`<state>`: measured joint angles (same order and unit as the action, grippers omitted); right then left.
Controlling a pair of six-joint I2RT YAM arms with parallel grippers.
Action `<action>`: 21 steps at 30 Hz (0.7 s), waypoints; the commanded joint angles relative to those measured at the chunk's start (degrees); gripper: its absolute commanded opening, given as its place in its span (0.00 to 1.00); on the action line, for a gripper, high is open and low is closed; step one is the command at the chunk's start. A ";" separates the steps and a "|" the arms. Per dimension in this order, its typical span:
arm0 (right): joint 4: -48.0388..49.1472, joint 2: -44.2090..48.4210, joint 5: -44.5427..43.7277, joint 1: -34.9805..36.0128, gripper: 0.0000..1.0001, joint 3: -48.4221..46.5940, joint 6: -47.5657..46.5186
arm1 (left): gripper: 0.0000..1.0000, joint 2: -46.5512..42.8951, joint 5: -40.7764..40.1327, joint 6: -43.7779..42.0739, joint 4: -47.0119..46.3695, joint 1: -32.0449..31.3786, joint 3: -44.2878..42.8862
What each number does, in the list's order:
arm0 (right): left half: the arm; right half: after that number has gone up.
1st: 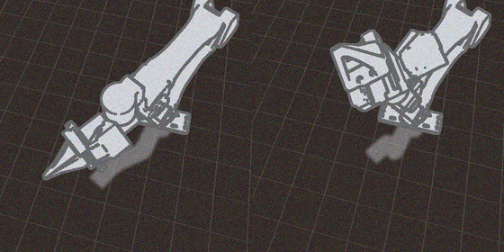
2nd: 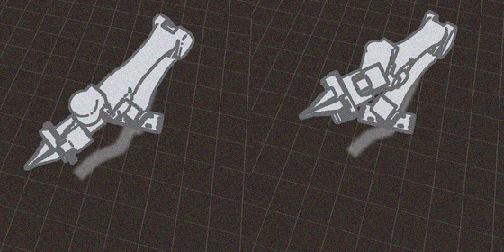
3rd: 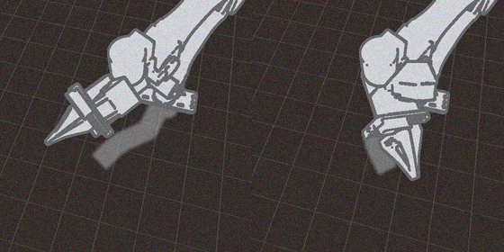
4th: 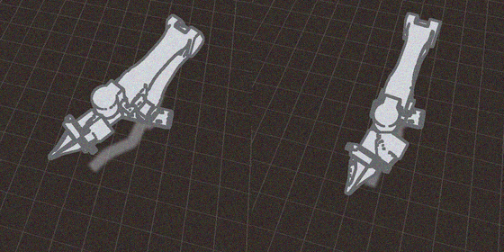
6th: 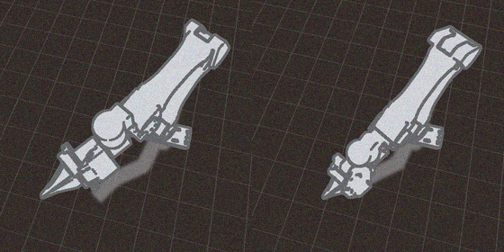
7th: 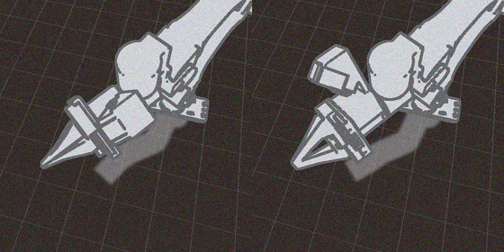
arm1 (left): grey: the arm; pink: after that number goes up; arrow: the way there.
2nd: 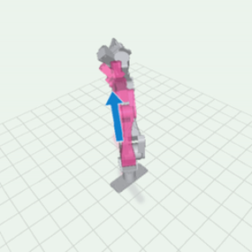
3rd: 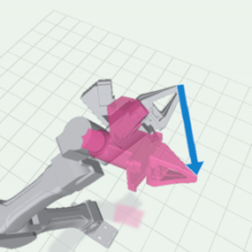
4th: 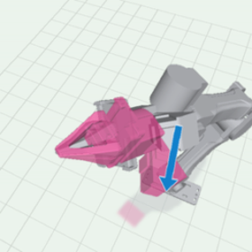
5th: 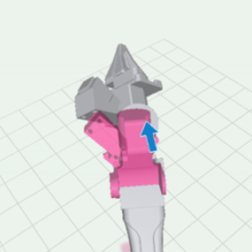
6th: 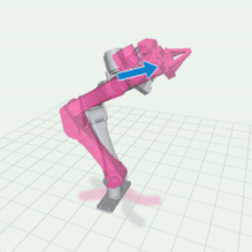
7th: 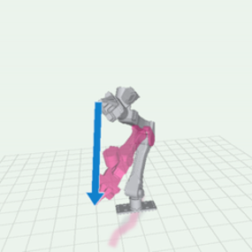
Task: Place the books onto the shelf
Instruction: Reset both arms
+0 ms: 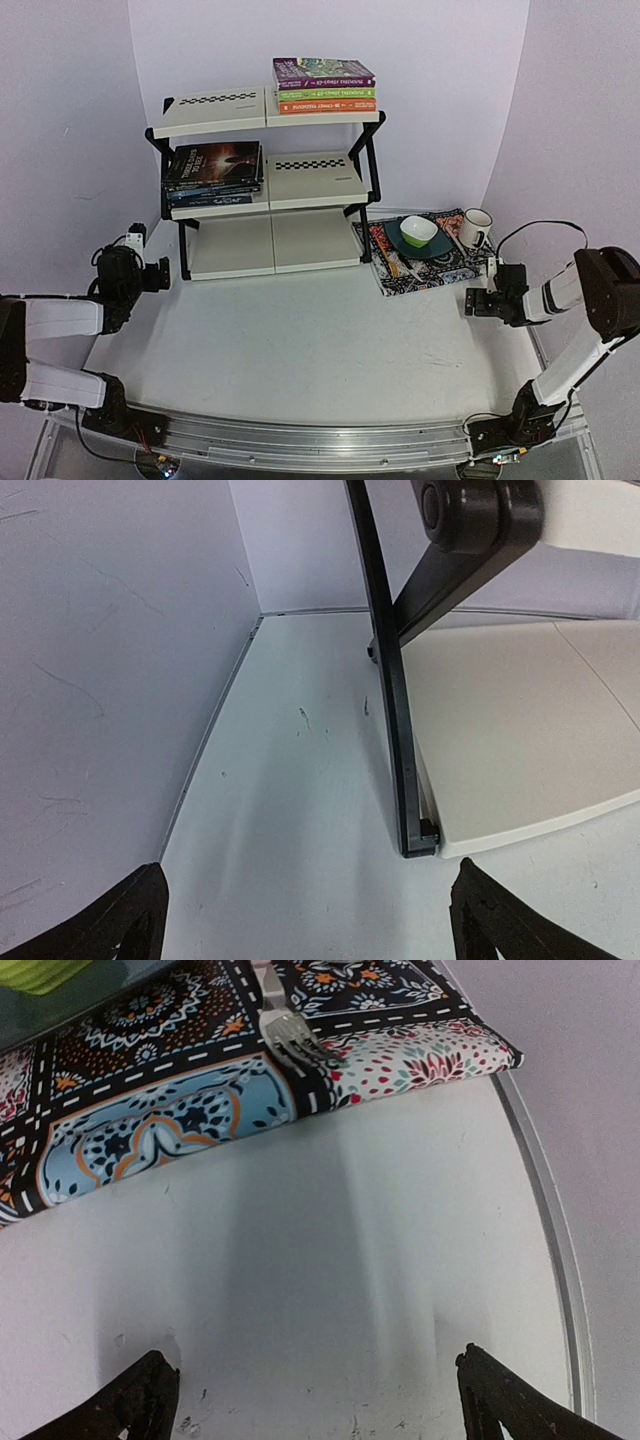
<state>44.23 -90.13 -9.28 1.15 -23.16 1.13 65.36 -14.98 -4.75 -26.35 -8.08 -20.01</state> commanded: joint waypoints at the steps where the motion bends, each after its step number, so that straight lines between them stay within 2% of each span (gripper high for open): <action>1: 7.17 0.35 6.03 -0.71 0.98 0.57 0.03 | 1.00 4.34 5.51 0.17 -10.98 1.86 -1.05; 3: 7.27 0.30 6.56 -0.66 0.98 0.48 -0.24 | 1.00 6.72 8.06 -0.04 -14.08 2.14 -1.09; 6: 7.21 0.07 6.41 -0.75 0.98 0.29 -0.04 | 1.00 8.74 7.69 0.55 -13.72 2.10 -1.49; 12: 4.38 0.00 4.38 -0.72 0.98 -1.28 0.67 | 1.00 21.45 12.28 -1.56 -30.12 2.10 2.17; 13: 4.35 0.03 4.51 -0.71 0.98 -1.21 0.71 | 1.00 22.43 12.61 -2.24 -30.01 2.10 0.33; 15: 4.38 -0.12 4.48 -0.69 0.98 -1.28 0.66 | 1.00 22.49 13.46 -1.79 -19.79 2.66 -4.14; 21: 4.41 -0.05 4.53 -0.70 0.98 -1.28 0.66 | 1.00 22.69 12.45 0.87 -18.39 4.44 -4.88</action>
<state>48.82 -90.13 -4.32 0.40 -22.74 1.32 88.64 -2.98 -4.99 -43.53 -4.32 -22.61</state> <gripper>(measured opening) 0.983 0.995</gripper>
